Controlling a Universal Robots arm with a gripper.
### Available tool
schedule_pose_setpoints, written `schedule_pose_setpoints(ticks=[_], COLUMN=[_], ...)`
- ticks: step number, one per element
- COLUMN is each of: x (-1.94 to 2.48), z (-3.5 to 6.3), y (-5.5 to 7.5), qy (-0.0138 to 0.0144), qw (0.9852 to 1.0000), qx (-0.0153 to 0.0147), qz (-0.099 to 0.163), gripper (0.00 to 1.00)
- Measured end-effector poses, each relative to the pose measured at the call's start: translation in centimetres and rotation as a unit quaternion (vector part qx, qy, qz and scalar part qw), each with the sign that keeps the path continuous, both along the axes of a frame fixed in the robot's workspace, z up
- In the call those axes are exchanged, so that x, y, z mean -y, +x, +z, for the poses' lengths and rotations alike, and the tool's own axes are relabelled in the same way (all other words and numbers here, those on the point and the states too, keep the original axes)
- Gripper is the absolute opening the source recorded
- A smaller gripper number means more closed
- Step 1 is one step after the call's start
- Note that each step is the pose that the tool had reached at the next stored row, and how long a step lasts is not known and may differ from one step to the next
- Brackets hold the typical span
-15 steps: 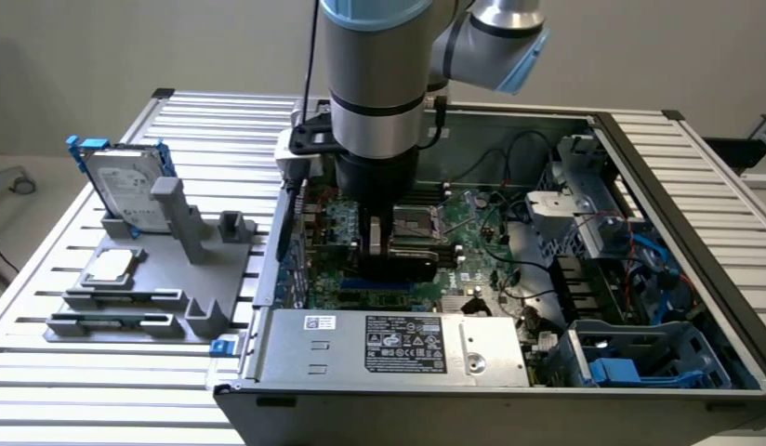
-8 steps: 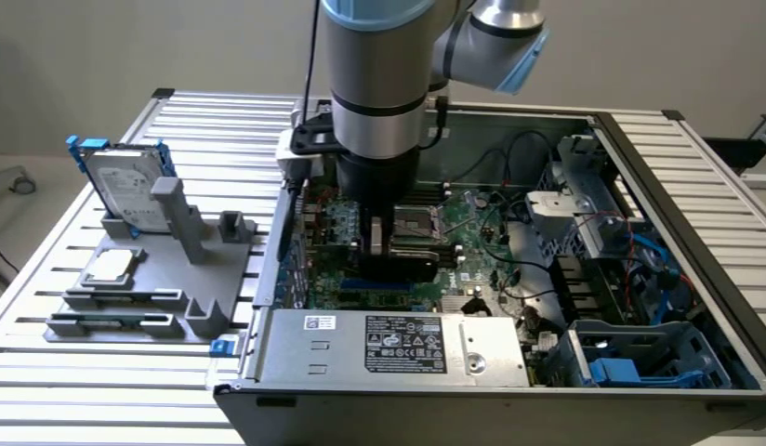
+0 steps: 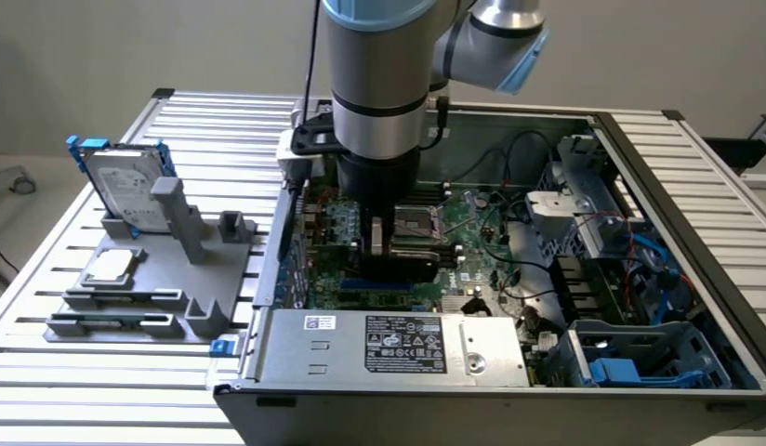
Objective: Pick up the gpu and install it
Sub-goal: 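Insert the gpu into the slot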
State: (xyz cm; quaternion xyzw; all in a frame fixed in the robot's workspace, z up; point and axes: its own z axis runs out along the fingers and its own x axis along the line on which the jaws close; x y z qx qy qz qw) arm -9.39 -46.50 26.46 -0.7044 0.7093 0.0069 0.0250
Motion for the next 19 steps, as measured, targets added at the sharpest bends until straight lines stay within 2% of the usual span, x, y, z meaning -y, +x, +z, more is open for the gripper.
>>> schedule_pose_setpoints(ticks=[4,10,19], x=[0.07,0.16,0.16], z=[0.0,0.01,0.0], y=[0.0,-0.01,0.08], qy=[0.0,-0.0001,-0.0003], qw=[1.0,1.0,1.0], qx=[-0.0024,-0.0082,-0.0094], qz=[-0.001,-0.002,-0.002], gripper=[0.26,0.26,0.26])
